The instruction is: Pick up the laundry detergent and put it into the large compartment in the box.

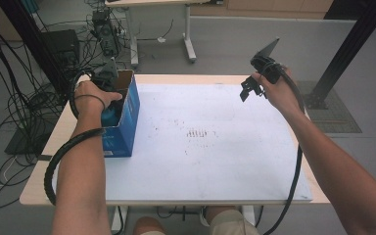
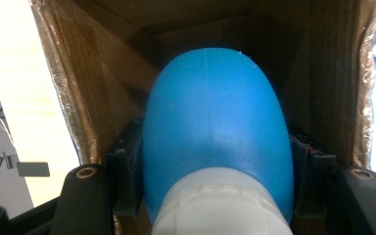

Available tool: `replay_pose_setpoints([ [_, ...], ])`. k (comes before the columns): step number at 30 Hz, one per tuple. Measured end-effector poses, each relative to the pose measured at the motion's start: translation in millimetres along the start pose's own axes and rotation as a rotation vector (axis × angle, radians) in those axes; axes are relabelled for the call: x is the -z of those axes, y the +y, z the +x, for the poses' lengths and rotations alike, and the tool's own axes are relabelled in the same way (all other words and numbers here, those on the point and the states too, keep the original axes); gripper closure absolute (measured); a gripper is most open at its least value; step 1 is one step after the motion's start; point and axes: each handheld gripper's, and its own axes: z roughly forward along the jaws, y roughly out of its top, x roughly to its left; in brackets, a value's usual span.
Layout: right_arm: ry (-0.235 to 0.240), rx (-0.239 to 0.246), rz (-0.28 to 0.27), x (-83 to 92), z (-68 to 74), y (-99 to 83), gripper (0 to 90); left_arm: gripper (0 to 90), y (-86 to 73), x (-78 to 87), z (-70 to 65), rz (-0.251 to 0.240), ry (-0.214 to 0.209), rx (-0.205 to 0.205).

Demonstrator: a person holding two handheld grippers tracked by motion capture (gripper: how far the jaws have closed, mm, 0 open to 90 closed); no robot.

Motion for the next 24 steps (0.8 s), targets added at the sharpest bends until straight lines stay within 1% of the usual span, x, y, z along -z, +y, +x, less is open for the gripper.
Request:
replay_pose_setpoints([
  [2, 0.002, -0.004, 0.002, -0.3, 0.2, 0.3, 9.1, 37.3, 0.9, 0.0, -1.7, 0.008, 0.005, -0.006],
  [7, 0.005, -0.005, 0.0, 0.8, -0.4, -0.5, 9.1, 37.3, -1.6, -0.7, -2.5, -0.004, 0.006, -0.004],
  [11, 0.007, -0.012, -0.002, 1.5, -1.9, -1.3, 9.1, 37.3, -1.5, -0.8, -4.5, -0.003, 0.01, -0.009],
  [17, 0.008, -0.005, -0.008, 2.4, -4.0, -3.2, 9.0, 37.2, -0.7, -1.2, -9.6, -0.005, 0.019, -0.018],
  [19, 0.009, -0.014, -0.007, 2.9, -4.4, -3.3, 9.1, 37.2, -0.8, -1.2, -9.8, -0.006, 0.019, -0.02],
  [24, 0.009, -0.016, -0.01, 3.4, -6.7, -4.5, 9.0, 37.2, -1.9, -1.3, -9.0, -0.009, 0.018, -0.016],
])
